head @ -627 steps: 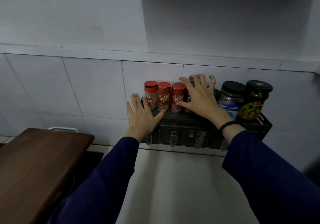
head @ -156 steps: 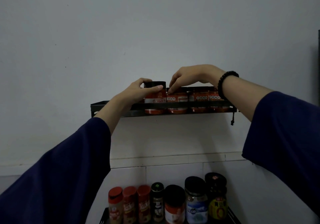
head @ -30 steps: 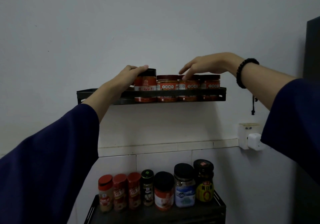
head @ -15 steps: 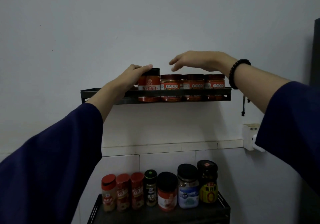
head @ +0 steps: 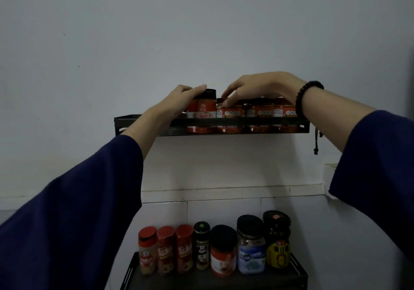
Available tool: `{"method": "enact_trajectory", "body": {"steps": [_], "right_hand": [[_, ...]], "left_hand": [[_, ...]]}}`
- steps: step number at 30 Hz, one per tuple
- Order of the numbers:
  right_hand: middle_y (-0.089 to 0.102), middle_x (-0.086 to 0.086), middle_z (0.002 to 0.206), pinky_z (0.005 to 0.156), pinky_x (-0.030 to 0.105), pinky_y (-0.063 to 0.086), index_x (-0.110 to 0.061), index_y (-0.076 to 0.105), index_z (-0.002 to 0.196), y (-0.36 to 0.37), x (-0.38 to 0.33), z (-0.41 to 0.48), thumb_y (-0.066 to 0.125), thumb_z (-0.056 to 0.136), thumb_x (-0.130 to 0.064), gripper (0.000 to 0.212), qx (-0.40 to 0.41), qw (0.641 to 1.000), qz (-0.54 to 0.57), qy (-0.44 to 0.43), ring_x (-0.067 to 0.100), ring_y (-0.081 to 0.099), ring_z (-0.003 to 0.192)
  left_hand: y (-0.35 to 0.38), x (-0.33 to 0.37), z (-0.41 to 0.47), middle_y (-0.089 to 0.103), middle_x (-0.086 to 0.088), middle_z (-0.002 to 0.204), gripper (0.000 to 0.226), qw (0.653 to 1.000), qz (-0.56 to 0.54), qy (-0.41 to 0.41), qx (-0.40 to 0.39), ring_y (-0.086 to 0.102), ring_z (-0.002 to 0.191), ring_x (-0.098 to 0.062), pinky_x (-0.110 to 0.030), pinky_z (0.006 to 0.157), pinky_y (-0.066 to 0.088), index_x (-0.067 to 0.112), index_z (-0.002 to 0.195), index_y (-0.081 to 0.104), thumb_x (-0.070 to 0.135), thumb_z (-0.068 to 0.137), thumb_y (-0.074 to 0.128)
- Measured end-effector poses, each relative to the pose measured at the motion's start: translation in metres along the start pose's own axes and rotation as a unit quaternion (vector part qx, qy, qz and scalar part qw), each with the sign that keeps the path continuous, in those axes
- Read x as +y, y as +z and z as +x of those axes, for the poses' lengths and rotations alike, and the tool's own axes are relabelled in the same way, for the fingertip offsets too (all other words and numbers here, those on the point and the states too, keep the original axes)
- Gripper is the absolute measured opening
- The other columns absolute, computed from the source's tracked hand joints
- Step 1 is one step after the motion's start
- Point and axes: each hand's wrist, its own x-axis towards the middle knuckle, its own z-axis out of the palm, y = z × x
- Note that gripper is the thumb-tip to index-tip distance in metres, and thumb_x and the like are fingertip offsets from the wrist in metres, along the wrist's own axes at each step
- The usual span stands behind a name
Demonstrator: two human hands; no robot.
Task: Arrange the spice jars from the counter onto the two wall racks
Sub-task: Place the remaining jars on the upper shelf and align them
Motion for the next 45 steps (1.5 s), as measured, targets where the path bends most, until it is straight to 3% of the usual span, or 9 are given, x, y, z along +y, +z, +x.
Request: {"method": "enact_trajectory", "body": {"steps": [7,12,15,21,25,29,34,37,45], "right_hand": [[0.023,0.002,0.157,0.116,0.047,0.018,-0.033,0.017,0.148,0.028,0.005,-0.003,0.041,0.089,-0.059,0.069,0.105,0.994,-0.021,-0.034,0.025,0.021,0.144],[0.033,0.003,0.151,0.115,0.046,0.019,-0.020,0.034,0.143,0.094,-0.029,-0.057,0.048,0.094,-0.034,0.052,0.254,0.950,0.071,-0.165,0.025,0.019,0.140],[0.039,-0.001,0.146,0.112,0.042,0.024,-0.022,0.039,0.139,0.149,-0.049,-0.101,0.051,0.092,-0.027,0.049,0.207,0.956,0.104,-0.178,0.020,0.023,0.137],[0.053,0.007,0.130,0.100,0.038,0.036,-0.021,0.045,0.134,0.294,-0.083,-0.187,0.056,0.085,-0.024,0.050,-0.003,0.981,0.114,-0.155,0.027,0.041,0.122],[0.053,0.005,0.128,0.093,0.039,0.045,-0.024,0.047,0.127,0.383,-0.099,-0.244,0.058,0.086,-0.039,0.044,-0.231,0.964,0.110,-0.073,0.022,0.050,0.114],[0.051,0.001,0.128,0.092,0.036,0.043,-0.026,0.045,0.126,0.434,-0.119,-0.314,0.054,0.083,-0.057,0.054,-0.420,0.891,0.092,-0.144,0.019,0.051,0.114],[0.016,0.005,0.156,0.105,0.042,0.031,-0.024,0.015,0.147,0.475,-0.153,-0.378,0.057,0.077,-0.064,0.091,-0.473,0.837,0.033,-0.274,0.028,0.027,0.136],[0.016,0.013,0.154,0.099,0.044,0.036,-0.021,0.016,0.146,0.496,-0.155,-0.392,0.063,0.077,-0.055,0.090,-0.440,0.842,-0.024,-0.312,0.035,0.033,0.130],[0.062,0.002,0.102,0.064,0.031,0.051,-0.024,0.045,0.109,0.487,-0.106,-0.330,0.079,0.062,-0.041,0.062,-0.471,0.864,0.170,-0.058,0.017,0.060,0.073]], "left_hand": [[0.010,0.005,-0.023,0.045,0.001,0.133,0.069,0.997,0.000,0.048,0.061,0.045,0.121,-0.017,-0.034,0.102,0.036,0.022,0.147,0.023,0.057,0.091,0.043],[0.023,-0.012,-0.101,0.038,-0.005,0.150,0.057,0.953,0.166,0.176,0.183,0.028,0.139,-0.023,-0.024,0.109,0.021,0.014,0.146,0.030,0.036,0.096,0.046],[0.030,-0.039,-0.174,0.039,-0.005,0.148,0.054,0.951,0.215,0.163,0.154,0.026,0.139,-0.024,-0.027,0.111,0.020,0.014,0.144,0.033,0.023,0.094,0.049],[0.041,-0.137,-0.323,0.056,-0.016,0.129,0.063,0.948,0.301,-0.078,-0.062,0.043,0.125,-0.034,-0.032,0.107,0.023,0.010,0.136,0.042,0.036,0.079,0.045],[0.048,-0.201,-0.421,0.042,-0.017,0.144,0.067,0.856,0.322,-0.272,-0.299,0.029,0.137,-0.036,-0.044,0.113,0.026,0.020,0.146,0.027,0.030,0.085,0.054],[0.052,-0.224,-0.495,0.030,-0.012,0.150,0.074,0.740,0.331,-0.374,-0.451,0.025,0.138,-0.033,-0.048,0.107,0.035,0.030,0.149,0.017,0.024,0.084,0.052],[0.059,-0.237,-0.546,0.000,-0.009,0.157,0.088,0.729,0.365,-0.357,-0.456,0.020,0.140,-0.034,-0.048,0.102,0.041,0.041,0.148,0.004,0.028,0.085,0.063],[0.066,-0.245,-0.558,0.014,-0.011,0.150,0.085,0.763,0.391,-0.312,-0.409,0.033,0.130,-0.035,-0.043,0.093,0.046,0.033,0.145,0.015,0.029,0.080,0.070],[0.066,-0.247,-0.539,0.043,-0.015,0.125,0.069,0.783,0.410,-0.283,-0.371,0.056,0.104,-0.036,-0.039,0.074,0.045,0.023,0.133,0.033,0.033,0.076,0.070]]}}
